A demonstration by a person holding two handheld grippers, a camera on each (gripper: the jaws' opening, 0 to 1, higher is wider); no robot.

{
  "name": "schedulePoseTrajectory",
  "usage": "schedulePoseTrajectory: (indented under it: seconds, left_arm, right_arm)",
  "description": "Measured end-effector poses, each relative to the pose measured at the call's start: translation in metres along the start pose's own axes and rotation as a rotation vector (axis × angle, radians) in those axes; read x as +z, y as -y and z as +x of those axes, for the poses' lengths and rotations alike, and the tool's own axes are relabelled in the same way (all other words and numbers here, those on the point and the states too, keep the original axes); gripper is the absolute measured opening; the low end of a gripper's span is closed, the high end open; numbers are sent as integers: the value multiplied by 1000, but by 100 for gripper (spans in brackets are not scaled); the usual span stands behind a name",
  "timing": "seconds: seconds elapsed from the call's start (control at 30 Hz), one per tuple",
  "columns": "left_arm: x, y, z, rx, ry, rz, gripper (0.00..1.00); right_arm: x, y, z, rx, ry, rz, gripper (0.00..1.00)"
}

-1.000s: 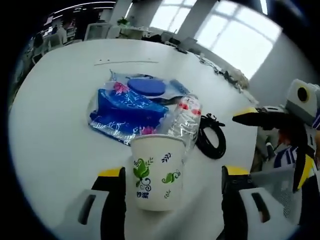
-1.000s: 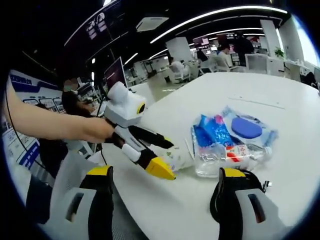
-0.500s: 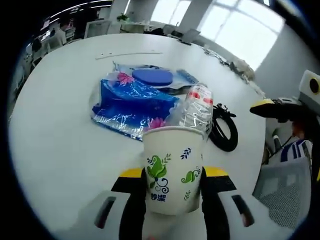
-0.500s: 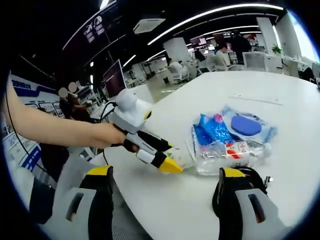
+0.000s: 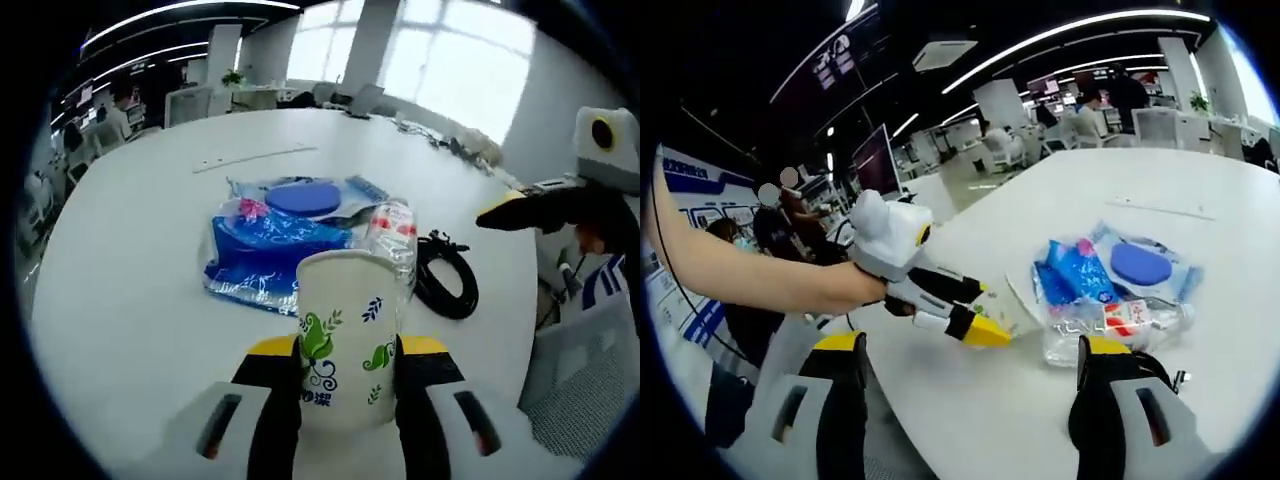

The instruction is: Arrange the tabletop items into an orderly group along one side of the table until the central work area is clear of visible clutter.

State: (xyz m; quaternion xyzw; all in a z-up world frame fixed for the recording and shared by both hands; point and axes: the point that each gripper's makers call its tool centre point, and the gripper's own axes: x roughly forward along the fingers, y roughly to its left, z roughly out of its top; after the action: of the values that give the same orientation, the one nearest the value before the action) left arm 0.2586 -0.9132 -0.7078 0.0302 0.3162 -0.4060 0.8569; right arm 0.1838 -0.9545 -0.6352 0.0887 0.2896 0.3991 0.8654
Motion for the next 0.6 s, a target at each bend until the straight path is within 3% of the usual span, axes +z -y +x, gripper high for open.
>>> schedulePoseTrajectory:
  seconds: [0.07,0.2,0.3,0.43,0.6]
  left_arm:
    - [18,0,-9,4,121,-40,33]
    - [35,2,-30,27,260,-13,33]
    - [39,9,-41,32,317,42,33]
    - [51,24,-52,30,433,29,34]
    - [57,40,-55,29,479,36,34]
  right_arm:
    - [4,-1,1,1,21,27,85]
    - [13,-2,6,1,56,73,85]
    - [26,-3,13,-4,103,123,85]
    - [45,-7,26,-11,174,206,85]
    - [49,-11,46,-23,181,229,85]
